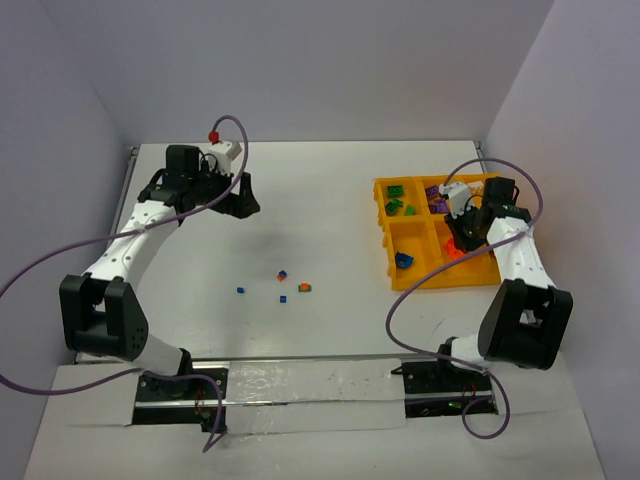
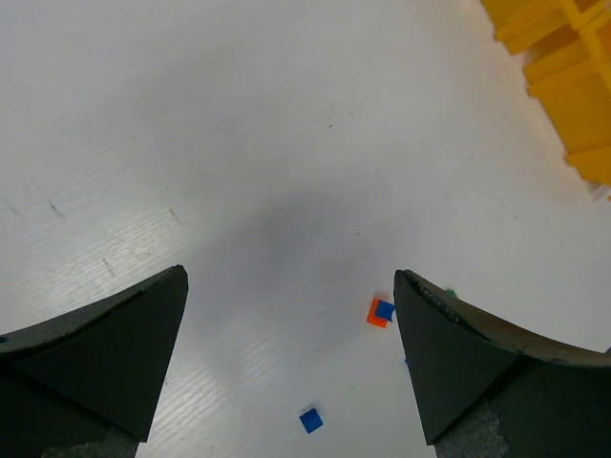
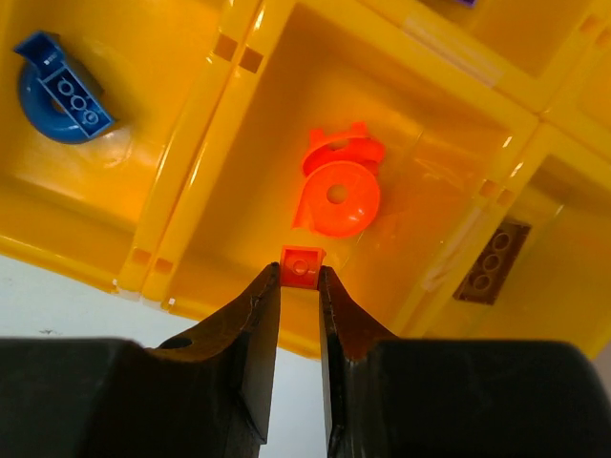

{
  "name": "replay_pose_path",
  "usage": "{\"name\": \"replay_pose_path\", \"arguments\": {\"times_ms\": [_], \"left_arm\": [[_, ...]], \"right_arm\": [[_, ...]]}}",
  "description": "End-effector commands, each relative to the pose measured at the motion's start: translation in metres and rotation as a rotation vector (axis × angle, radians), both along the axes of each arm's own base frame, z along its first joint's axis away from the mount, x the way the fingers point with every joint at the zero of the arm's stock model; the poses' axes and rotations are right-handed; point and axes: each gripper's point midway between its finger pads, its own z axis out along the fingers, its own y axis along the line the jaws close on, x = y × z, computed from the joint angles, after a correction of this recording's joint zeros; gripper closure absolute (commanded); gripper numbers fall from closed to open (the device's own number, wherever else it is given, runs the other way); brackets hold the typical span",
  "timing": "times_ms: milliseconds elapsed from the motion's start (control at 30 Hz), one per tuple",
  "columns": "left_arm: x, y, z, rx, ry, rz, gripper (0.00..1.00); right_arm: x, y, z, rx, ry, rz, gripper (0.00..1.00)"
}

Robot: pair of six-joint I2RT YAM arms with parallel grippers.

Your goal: Sort the legos into containers by color

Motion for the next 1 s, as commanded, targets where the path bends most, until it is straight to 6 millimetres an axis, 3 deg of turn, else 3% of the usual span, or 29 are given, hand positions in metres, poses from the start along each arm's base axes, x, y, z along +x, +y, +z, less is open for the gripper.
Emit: {"name": "replay_pose_path", "arguments": {"times_ms": [0, 133, 267, 433, 667, 767, 967], "left_arm": [[-0.009, 0.010, -0.021, 0.119, 0.032, -0.060, 0.01], [-0.044, 0.015, -0.049, 0.219, 0.080, -0.270, 0.04], [-0.073, 0.026, -0.077, 0.277, 0.093, -0.341, 0.11], [-0.098, 0.030, -0.093, 0.302, 0.086, -0.434, 0.16], [-0.141, 0.030, -0.108, 0.310, 0.049, -0.661, 0.22], [-0.152, 0.028, -0.113, 0.307, 0.006, -0.761, 0.24], [-0.155, 0.024, -0.128, 0.309, -0.070, -0.894, 0.36]], "right_arm": [[0.013, -0.013, 0.005, -0.042, 0.009, -0.027, 1.00], [0.015, -0.017, -0.007, -0.055, 0.053, -0.019, 0.97], [0.022, -0.018, -0.014, -0.043, 0.074, -0.021, 0.92], [0.028, -0.016, -0.016, -0.034, 0.090, -0.016, 0.82], [0.028, -0.015, -0.015, -0.043, 0.090, -0.003, 0.33], [0.029, -0.012, -0.010, -0.039, 0.079, -0.004, 0.18], [0.036, -0.003, 0.016, 0.003, 0.029, -0.022, 0.11]]}}
